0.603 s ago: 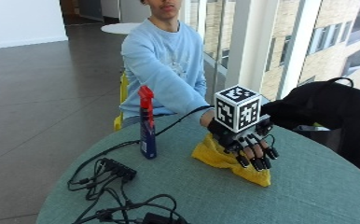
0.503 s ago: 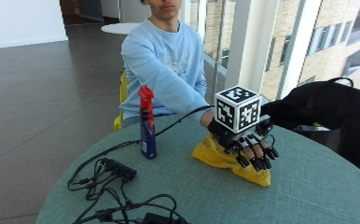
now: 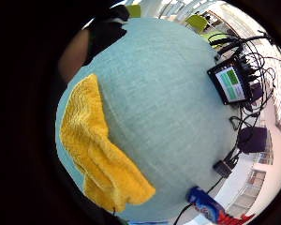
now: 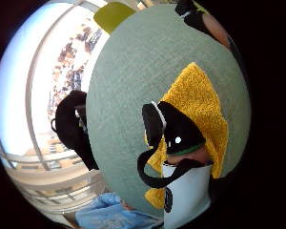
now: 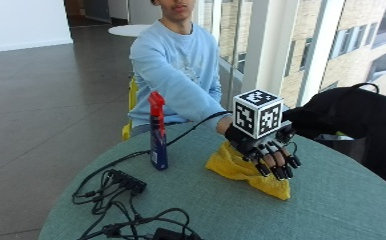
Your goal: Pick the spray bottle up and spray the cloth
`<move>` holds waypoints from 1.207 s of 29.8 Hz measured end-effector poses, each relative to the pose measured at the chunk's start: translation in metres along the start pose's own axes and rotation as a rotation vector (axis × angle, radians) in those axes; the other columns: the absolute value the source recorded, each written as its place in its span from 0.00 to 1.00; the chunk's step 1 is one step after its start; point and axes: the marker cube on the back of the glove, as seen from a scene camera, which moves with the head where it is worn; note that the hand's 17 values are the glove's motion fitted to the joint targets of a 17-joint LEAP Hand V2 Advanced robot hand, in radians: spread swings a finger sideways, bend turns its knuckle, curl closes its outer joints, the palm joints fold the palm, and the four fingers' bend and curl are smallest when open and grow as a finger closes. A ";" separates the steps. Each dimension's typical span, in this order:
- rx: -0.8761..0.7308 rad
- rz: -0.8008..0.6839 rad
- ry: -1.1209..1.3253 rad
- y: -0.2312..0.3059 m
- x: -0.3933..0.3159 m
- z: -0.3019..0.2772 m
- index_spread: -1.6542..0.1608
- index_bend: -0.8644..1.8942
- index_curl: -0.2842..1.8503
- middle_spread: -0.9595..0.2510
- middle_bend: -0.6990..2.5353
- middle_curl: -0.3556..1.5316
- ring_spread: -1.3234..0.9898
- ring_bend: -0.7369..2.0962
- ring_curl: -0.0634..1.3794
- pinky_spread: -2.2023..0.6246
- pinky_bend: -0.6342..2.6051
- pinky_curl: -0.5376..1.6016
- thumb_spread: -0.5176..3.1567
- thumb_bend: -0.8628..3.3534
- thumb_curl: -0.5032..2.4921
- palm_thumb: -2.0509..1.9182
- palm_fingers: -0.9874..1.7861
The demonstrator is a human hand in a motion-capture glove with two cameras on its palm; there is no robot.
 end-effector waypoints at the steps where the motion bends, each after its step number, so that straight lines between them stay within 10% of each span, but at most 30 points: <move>1: 0.002 -0.001 0.000 0.000 -0.001 -0.002 0.71 0.38 0.25 0.75 0.32 0.32 0.58 0.35 0.17 0.85 0.25 0.34 0.43 0.26 0.23 0.65 0.55; 13: -0.004 -0.006 -0.080 0.035 -0.005 -0.012 0.69 0.37 0.27 0.75 0.31 0.34 0.58 0.34 0.19 0.85 0.25 0.36 0.44 0.23 0.23 0.64 0.52; 36: 0.226 -0.218 -0.360 0.271 0.021 -0.040 0.69 0.37 0.28 0.75 0.30 0.37 0.59 0.36 0.23 0.85 0.25 0.37 0.44 0.21 0.27 0.68 0.52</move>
